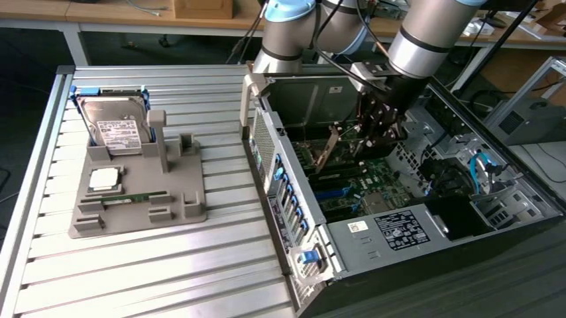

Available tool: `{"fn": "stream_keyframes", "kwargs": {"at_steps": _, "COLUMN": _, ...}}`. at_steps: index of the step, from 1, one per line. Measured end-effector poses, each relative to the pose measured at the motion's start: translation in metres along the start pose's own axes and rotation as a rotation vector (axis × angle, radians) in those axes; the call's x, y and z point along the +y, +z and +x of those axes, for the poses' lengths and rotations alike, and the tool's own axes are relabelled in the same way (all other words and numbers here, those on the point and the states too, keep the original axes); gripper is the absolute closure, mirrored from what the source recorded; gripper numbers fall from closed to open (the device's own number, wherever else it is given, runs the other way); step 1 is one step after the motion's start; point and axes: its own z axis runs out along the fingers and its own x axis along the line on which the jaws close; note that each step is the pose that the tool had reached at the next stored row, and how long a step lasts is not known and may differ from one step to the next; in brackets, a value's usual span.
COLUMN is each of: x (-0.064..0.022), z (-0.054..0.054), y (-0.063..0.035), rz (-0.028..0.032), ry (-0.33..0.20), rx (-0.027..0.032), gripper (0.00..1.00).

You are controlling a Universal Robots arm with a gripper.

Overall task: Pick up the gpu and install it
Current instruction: 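Insert the gpu into the slot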

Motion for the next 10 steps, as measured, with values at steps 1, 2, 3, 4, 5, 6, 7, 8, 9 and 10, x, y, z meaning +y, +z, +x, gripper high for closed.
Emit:
{"fn": "stream_keyframes", "kwargs": {"at_steps": 1, "x": 0.0, "z": 0.0008, "y": 0.0, "rz": 0.0, "ry": 0.0, "rx": 0.0001, "gripper": 0.73}}
{"fn": "stream_keyframes", "kwargs": {"at_steps": 2, "x": 0.0, "z": 0.0015, "y": 0.0, "rz": 0.0, "ry": 0.0, "rx": 0.0001, "gripper": 0.73}}
{"fn": "stream_keyframes", "kwargs": {"at_steps": 3, "x": 0.0001, "z": 0.0022, "y": 0.0, "rz": 0.0, "ry": 0.0, "rx": 0.0001, "gripper": 0.73}}
{"fn": "stream_keyframes", "kwargs": {"at_steps": 4, "x": 0.0002, "z": 0.0029, "y": 0.0, "rz": 0.0, "ry": 0.0, "rx": 0.0, "gripper": 0.73}}
{"fn": "stream_keyframes", "kwargs": {"at_steps": 5, "x": 0.0002, "z": 0.0037, "y": 0.0, "rz": 0.0, "ry": 0.0, "rx": 0.0, "gripper": 0.73}}
{"fn": "stream_keyframes", "kwargs": {"at_steps": 6, "x": 0.0003, "z": 0.0044, "y": -0.0001, "rz": 0.0, "ry": 0.0, "rx": 0.0001, "gripper": 0.73}}
{"fn": "stream_keyframes", "kwargs": {"at_steps": 7, "x": 0.0004, "z": 0.0053, "y": -0.0001, "rz": 0.0, "ry": 0.0, "rx": 0.0, "gripper": 0.73}}
{"fn": "stream_keyframes", "kwargs": {"at_steps": 8, "x": 0.0006, "z": 0.0057, "y": 0.0, "rz": 0.0, "ry": 0.0, "rx": 0.0, "gripper": 0.73}}
{"fn": "stream_keyframes", "kwargs": {"at_steps": 9, "x": 0.0013, "z": 0.0069, "y": 0.0, "rz": 0.0, "ry": 0.0, "rx": 0.0, "gripper": 0.73}}
{"fn": "stream_keyframes", "kwargs": {"at_steps": 10, "x": 0.0025, "z": 0.0074, "y": 0.0, "rz": 0.0, "ry": 0.0, "rx": -0.0001, "gripper": 0.73}}
